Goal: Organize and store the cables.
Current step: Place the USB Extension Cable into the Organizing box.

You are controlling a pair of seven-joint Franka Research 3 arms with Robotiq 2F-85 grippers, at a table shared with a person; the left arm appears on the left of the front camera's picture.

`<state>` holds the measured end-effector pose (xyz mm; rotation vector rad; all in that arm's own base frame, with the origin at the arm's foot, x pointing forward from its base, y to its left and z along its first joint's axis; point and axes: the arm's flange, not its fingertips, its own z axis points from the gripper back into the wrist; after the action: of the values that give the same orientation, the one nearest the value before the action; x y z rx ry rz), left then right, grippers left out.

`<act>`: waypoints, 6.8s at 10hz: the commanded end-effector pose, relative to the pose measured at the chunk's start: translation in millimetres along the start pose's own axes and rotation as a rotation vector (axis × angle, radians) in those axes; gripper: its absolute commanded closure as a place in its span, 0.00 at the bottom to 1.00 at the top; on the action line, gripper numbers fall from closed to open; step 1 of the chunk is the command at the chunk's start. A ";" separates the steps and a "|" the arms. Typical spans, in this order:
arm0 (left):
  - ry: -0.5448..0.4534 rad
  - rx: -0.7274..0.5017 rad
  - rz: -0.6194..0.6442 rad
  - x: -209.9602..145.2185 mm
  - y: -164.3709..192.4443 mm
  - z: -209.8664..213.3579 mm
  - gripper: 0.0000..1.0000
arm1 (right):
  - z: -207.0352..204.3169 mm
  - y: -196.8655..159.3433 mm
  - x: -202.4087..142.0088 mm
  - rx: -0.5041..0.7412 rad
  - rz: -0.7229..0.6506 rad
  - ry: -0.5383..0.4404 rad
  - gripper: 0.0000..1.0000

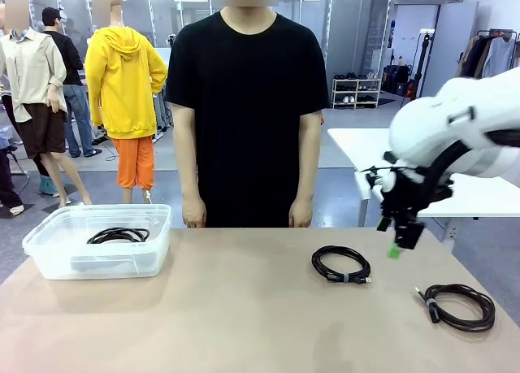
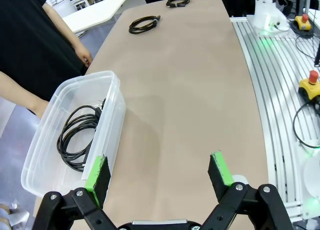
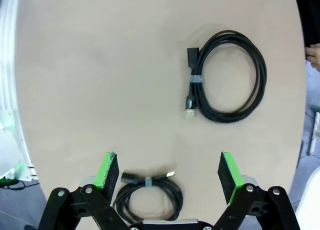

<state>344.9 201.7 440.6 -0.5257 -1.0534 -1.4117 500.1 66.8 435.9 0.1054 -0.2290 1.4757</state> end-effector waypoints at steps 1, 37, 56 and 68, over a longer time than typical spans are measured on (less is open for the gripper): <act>-0.019 0.011 -0.011 2.7 -2.4 -0.4 0.00 | -21.0 -13.6 19.7 -0.044 -0.028 0.016 0.00; -0.019 0.011 -0.011 2.7 -2.4 -0.4 0.00 | -137.2 45.6 294.1 0.043 0.074 0.086 1.00; -0.019 0.011 -0.011 2.7 -2.4 -0.4 0.00 | 32.6 31.8 -8.6 -0.017 -0.284 -0.345 0.00; 0.002 0.000 0.003 -0.4 -1.0 0.2 0.00 | 75.3 85.8 -341.2 -0.043 -0.324 -0.739 0.00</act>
<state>344.0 202.0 439.7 -0.5261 -1.0505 -1.4086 373.0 -265.0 431.6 0.6264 -0.8089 1.0687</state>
